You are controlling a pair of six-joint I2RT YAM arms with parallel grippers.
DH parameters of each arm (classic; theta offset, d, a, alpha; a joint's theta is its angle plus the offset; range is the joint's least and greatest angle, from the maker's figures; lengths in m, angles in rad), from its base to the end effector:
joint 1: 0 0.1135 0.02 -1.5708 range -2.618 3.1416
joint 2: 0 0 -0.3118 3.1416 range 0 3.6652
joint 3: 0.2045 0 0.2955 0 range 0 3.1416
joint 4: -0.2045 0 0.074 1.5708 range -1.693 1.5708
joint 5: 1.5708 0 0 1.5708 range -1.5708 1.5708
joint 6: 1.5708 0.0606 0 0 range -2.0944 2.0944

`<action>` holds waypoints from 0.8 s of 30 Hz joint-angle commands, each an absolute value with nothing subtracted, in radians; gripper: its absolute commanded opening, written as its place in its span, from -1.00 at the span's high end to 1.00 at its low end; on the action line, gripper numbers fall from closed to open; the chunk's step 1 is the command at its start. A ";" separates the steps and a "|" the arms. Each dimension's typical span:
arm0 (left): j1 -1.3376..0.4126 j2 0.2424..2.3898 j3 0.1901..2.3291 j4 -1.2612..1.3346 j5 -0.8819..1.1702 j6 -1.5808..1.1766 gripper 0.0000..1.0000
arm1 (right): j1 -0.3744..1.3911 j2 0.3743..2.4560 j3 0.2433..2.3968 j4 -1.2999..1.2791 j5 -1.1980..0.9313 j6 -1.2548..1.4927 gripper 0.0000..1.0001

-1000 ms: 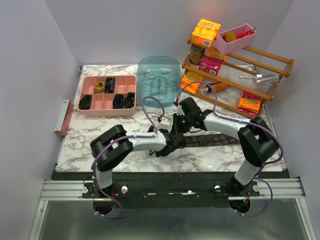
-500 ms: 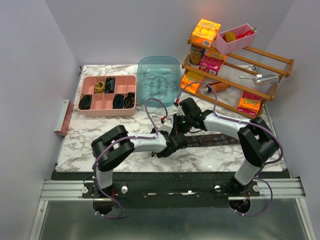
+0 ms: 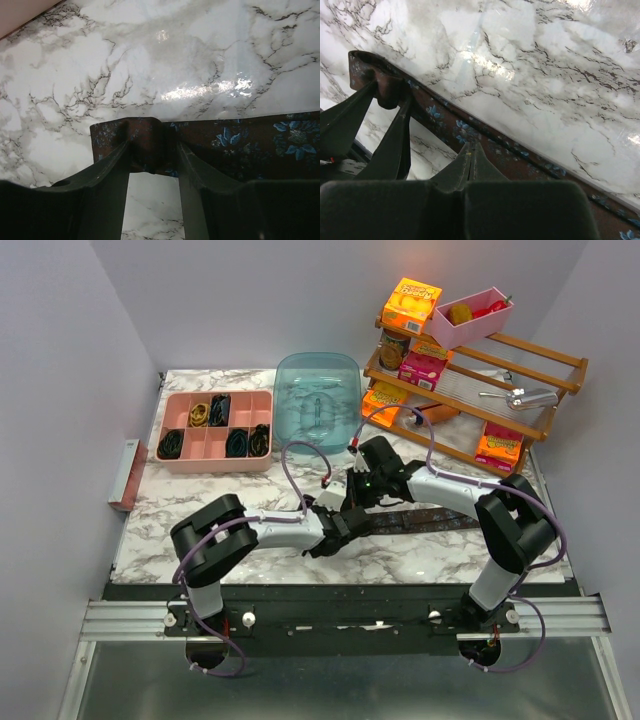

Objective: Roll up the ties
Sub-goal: Roll the tie at the center of the board.

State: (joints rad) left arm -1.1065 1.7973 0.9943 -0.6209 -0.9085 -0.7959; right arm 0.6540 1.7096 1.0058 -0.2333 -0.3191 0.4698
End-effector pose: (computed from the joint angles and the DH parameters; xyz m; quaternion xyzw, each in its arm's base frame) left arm 0.1997 -0.2919 0.1408 0.1068 0.8904 0.2004 0.3946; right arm 0.3063 0.2587 0.1748 -0.1356 0.9296 0.2916 0.1799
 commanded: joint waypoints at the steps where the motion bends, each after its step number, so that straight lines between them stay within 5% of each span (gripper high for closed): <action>1: -1.114 1.747 0.945 -0.511 -0.796 -0.811 -0.05 | 0.650 1.726 0.993 -0.219 -0.324 0.460 0.99; 7: -1.111 1.649 0.897 -0.457 -0.773 -0.798 -0.10 | 0.650 1.717 1.003 -0.215 -0.345 0.446 0.99; 15: -1.083 1.449 0.836 -0.405 -0.721 -0.775 -0.43 | 0.664 1.687 1.060 -0.216 -0.380 0.426 0.99; 24: -0.893 1.140 0.657 -0.318 -0.542 -0.784 -0.57 | 0.722 1.764 1.186 -0.221 -0.433 0.422 0.99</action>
State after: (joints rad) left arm -0.9913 1.2686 0.7353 -0.3786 -0.6640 -0.7708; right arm 0.6861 1.7149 1.1149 -0.2291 -0.3851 0.4419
